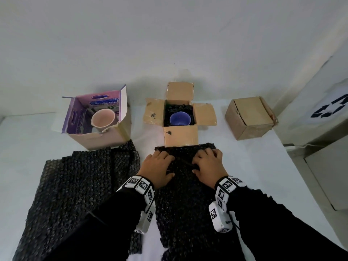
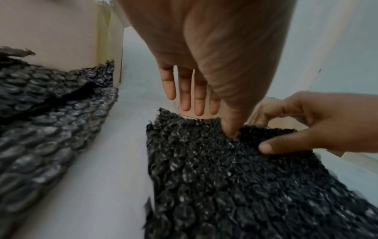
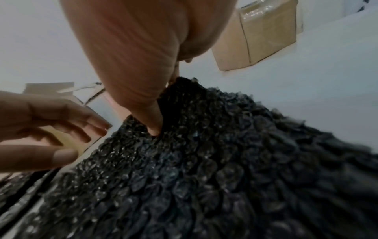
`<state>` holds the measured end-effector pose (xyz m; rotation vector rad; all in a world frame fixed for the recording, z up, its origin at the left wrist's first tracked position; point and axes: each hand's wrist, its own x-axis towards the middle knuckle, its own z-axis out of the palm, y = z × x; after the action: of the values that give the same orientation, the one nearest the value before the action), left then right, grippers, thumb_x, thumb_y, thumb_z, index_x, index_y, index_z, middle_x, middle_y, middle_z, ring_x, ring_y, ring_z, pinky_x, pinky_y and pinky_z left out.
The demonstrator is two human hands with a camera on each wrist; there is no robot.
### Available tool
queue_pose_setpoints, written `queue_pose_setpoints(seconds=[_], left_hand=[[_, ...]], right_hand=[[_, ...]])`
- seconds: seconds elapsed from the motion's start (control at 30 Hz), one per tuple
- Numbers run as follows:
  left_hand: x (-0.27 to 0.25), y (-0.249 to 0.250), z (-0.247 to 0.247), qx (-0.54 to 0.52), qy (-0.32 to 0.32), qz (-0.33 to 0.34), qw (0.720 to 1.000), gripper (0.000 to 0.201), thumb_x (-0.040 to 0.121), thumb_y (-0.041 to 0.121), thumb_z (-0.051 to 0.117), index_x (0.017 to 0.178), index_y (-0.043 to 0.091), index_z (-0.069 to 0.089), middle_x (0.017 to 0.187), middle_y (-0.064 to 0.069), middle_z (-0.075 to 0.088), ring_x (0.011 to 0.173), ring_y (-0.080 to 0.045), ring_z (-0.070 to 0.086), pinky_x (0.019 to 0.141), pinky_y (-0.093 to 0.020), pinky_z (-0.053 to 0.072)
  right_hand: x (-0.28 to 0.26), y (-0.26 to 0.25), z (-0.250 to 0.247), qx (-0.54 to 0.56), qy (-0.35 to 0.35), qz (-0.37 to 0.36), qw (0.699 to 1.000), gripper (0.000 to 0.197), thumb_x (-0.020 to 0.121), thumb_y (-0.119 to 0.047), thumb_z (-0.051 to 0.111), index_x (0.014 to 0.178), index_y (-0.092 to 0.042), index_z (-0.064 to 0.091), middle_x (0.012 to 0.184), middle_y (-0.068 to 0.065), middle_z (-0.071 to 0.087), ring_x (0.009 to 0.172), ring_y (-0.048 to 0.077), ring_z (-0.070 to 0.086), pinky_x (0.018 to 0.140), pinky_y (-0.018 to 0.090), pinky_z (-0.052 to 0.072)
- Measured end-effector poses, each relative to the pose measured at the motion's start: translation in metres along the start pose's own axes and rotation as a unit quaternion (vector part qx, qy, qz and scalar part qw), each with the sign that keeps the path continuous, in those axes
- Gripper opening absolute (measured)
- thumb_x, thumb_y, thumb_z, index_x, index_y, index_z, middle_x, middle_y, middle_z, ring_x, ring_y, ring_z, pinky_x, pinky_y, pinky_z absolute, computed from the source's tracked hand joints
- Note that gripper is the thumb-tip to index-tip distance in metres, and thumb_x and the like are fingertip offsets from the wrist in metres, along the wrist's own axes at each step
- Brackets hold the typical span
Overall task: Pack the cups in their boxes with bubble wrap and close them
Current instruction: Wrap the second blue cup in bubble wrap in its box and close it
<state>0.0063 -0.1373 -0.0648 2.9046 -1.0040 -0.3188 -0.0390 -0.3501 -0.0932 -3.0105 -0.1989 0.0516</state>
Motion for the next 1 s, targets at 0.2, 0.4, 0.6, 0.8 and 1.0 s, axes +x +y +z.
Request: queue_pose_setpoints(seconds=[0.2,0.4,0.6,0.8,1.0], left_hand=[[0.008,0.001,-0.014,-0.116,0.042,-0.03,0.992,0.059,0.083,0.055,0.056,0.132,0.026,0.045,0.12,0.0,0.061,0.11,-0.025,0.055,0.092,-0.042,0.043],[0.017,0.008,-0.045,-0.283,0.183,-0.049,0.94,0.026,0.096,0.03,0.044,0.108,0.011,0.056,0.089,-0.016,0.068,0.083,-0.036,0.062,0.068,-0.041,0.049],[0.026,-0.001,-0.072,-0.315,0.266,-0.107,0.905,0.025,0.1,0.026,0.042,0.106,0.006,0.057,0.088,-0.017,0.067,0.083,-0.036,0.061,0.068,-0.04,0.046],[0.028,-0.013,-0.087,-0.256,0.282,-0.151,0.912,0.025,0.098,0.024,0.048,0.115,0.008,0.057,0.092,-0.025,0.067,0.085,-0.044,0.062,0.071,-0.044,0.048],[0.026,-0.011,-0.097,-0.11,0.347,-0.003,0.931,0.052,0.091,0.038,0.051,0.136,0.014,0.043,0.137,-0.008,0.048,0.126,-0.03,0.045,0.102,-0.039,0.036]], right_hand=[[0.011,-0.011,-0.032,0.307,0.064,-0.044,0.949,0.024,0.087,-0.018,0.062,0.111,-0.02,0.062,0.107,-0.002,0.063,0.1,0.017,0.059,0.089,0.033,0.047],[0.014,0.001,-0.054,0.435,-0.036,0.114,0.892,0.043,0.066,-0.045,0.083,0.103,-0.031,0.066,0.101,-0.009,0.071,0.096,0.008,0.065,0.091,0.034,0.051],[0.024,-0.002,-0.083,0.557,-0.057,0.126,0.819,0.025,0.098,-0.02,0.054,0.12,-0.009,0.061,0.115,0.004,0.067,0.11,0.02,0.061,0.1,0.032,0.043],[0.037,0.002,-0.13,0.424,-0.153,0.051,0.891,0.051,0.066,-0.04,0.087,0.108,-0.021,0.066,0.106,-0.009,0.072,0.097,0.006,0.067,0.089,0.021,0.049],[0.052,0.001,-0.142,0.253,-0.193,0.05,0.947,0.027,0.089,-0.023,0.064,0.11,-0.005,0.063,0.109,0.013,0.067,0.099,0.027,0.062,0.084,0.031,0.048]])
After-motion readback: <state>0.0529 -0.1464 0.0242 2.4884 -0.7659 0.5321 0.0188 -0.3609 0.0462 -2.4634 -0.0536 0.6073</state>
